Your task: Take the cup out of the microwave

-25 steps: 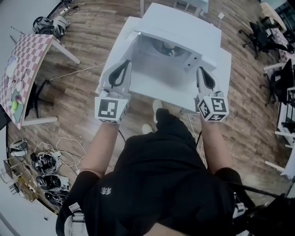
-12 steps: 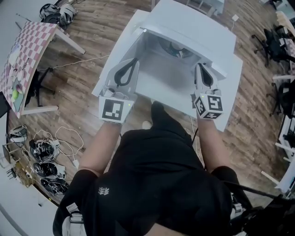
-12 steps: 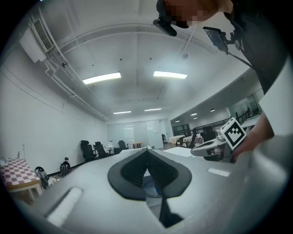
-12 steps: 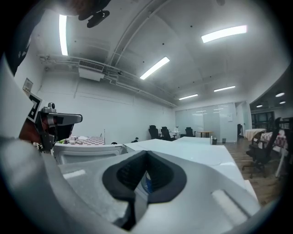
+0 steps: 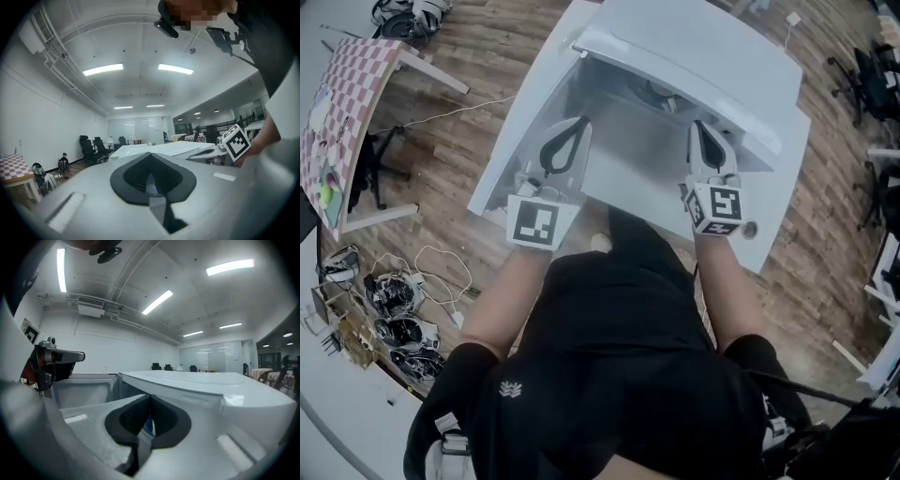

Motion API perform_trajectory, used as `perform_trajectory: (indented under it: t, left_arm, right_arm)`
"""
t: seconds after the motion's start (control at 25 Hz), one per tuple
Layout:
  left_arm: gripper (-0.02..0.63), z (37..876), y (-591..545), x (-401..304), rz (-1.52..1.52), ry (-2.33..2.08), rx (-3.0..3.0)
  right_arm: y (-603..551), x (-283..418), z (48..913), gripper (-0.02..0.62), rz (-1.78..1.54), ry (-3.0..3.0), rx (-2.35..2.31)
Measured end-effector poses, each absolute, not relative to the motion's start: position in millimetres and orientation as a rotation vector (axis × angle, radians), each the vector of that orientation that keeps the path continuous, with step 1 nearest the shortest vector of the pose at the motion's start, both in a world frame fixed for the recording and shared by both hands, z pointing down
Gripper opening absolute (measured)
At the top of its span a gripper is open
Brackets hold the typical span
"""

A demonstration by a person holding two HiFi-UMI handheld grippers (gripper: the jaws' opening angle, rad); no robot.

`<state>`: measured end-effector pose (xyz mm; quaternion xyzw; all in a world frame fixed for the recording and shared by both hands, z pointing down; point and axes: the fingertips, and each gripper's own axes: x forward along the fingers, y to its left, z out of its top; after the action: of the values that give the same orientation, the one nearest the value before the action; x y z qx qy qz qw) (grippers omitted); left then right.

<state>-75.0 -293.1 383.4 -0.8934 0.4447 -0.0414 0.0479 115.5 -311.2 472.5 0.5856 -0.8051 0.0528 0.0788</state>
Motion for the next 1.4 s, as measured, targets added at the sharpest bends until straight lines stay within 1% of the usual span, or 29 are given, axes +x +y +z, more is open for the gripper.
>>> perform_trajectory:
  t: [0.32,0.64,0.8,1.08,1.24,1.4]
  left_arm:
    - [0.006,419,-327,-59,-0.148,1.353,-2.751]
    - [0.006,449,-353,-62,-0.177,1.373,-2.774]
    - [0.006,455,-357,-56,-0.198,1.346,-2.784]
    - [0.006,464,-373,-51,-0.216,1.336,-2.807]
    - [0.007,473,-378,-48,-0.231,1.336,-2.813]
    - [0.008,480,-382,-48,-0.27,1.322,-2.815]
  right_arm:
    - [-345,112,518,0.002,0.169,-2.395,1.714]
    - [-377,101,554,0.067,0.21,-2.394,1.675]
    - [-386,98,570,0.121,0.257,-2.385,1.651]
    - [-402,84,587,0.28,0.254,-2.392,1.612]
    - [-410,84,596,0.319,0.264,-2.396,1.616]
    - [-421,85,601,0.339,0.275,-2.395,1.627]
